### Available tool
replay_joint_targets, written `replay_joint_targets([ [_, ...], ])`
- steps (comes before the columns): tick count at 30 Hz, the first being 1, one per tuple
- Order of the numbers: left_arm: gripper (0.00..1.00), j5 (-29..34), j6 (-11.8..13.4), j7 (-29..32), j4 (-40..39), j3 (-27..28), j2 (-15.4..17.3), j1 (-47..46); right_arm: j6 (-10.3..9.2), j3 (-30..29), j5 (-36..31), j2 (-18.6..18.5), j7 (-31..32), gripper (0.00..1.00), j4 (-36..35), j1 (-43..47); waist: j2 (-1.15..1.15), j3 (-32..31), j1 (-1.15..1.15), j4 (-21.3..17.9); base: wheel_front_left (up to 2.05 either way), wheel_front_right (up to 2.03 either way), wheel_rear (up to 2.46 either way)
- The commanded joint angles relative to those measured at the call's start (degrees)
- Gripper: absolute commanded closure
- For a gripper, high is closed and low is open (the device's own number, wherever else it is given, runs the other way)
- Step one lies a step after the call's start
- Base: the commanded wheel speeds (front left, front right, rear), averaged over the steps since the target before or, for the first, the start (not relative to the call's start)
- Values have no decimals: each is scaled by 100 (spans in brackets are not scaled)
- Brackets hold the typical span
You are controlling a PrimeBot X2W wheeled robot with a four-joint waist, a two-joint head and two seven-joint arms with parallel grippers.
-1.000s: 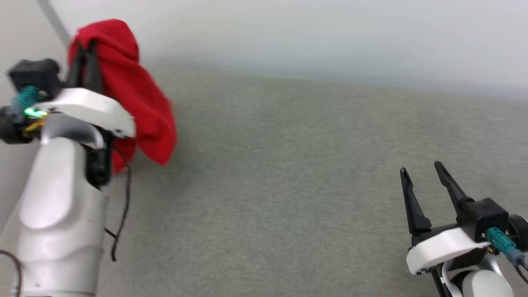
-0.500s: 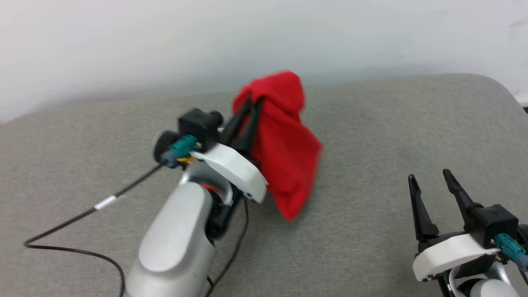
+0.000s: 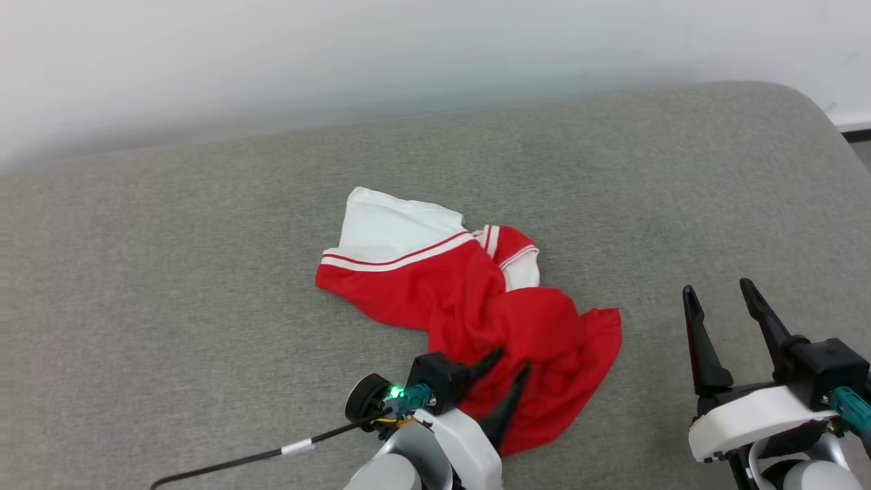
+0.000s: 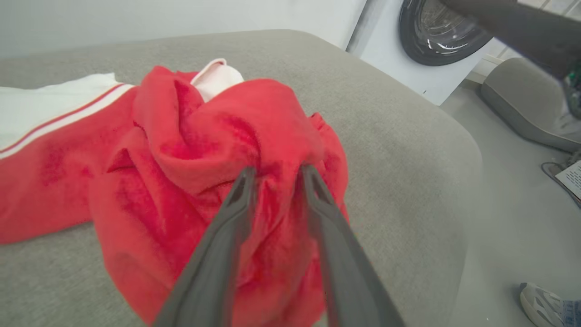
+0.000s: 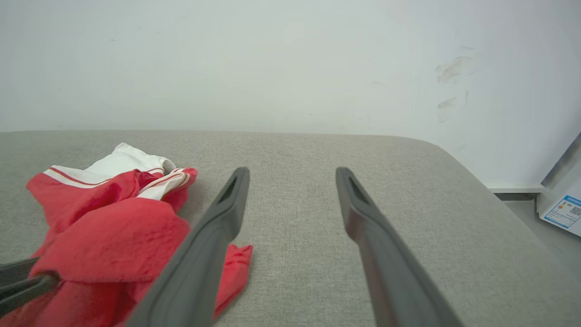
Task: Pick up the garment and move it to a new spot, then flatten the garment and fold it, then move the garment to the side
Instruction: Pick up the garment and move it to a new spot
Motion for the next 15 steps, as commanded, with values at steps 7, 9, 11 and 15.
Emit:
replay_joint_targets([
  [7,0,-109,357,-838,-433,-64,1,-324,-4,-95,-22,5,17,0,27,110,0,-339,0,420,0,0,0],
  [9,0,-119,518,-929,-539,80,3,-379,-4,-107,-11,4,37,0,8,134,0,-438,0,504,0,0,0],
  [11,0,-108,685,-977,-616,285,10,-394,-4,-127,-3,4,63,0,-24,172,0,-511,0,579,0,0,0],
  [15,0,-96,1028,-1008,-679,806,255,-205,-4,-181,15,4,115,0,-84,267,0,-632,0,713,0,0,0],
])
